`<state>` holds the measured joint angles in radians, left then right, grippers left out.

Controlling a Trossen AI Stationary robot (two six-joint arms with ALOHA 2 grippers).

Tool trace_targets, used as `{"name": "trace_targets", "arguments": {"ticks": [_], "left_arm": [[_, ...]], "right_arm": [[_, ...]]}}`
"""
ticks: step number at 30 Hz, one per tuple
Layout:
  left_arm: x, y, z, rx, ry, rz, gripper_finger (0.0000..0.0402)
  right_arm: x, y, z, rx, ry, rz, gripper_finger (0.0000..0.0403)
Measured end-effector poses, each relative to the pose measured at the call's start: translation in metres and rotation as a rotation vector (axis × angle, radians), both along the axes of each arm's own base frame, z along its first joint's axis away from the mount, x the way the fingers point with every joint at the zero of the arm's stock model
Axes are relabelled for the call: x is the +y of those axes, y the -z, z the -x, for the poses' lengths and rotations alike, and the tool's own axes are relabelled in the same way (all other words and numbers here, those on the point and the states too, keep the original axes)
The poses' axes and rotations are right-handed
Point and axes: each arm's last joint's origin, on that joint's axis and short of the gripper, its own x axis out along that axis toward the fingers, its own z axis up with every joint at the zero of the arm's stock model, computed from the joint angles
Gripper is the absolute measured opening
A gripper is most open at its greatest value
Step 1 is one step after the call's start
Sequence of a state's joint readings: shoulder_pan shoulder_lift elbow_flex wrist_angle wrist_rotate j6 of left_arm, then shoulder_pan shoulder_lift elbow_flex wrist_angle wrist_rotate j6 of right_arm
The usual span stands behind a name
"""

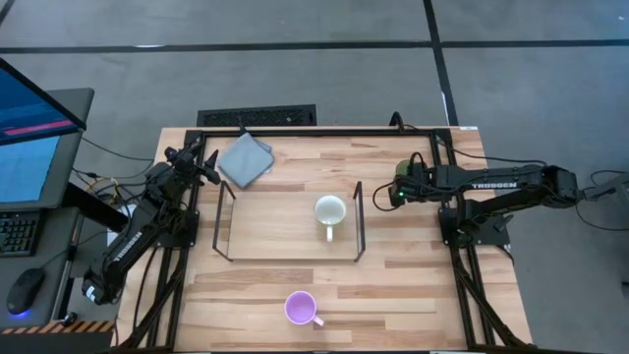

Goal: Stack small to large cups/mugs on shelf
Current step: Put the green mug on the shelf

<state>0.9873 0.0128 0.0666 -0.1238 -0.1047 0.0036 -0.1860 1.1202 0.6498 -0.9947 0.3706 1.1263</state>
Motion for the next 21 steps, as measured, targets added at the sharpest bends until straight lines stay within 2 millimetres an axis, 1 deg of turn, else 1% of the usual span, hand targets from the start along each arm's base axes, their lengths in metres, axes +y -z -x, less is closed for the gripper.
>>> {"name": "trace_targets", "arguments": {"ticks": [5,21], "left_arm": [[0.0,0.0001,0.0,0.0,0.0,0.0,0.0254],[0.0,0.0002,0.0,0.001,0.0,0.001,0.0254]], "right_arm": [[0.0,0.0,-0.0001,-0.011,0.025,-0.001,0.0075],[0.0,0.0,-0.0004,-0.014,0.024,-0.004,0.007]]}}
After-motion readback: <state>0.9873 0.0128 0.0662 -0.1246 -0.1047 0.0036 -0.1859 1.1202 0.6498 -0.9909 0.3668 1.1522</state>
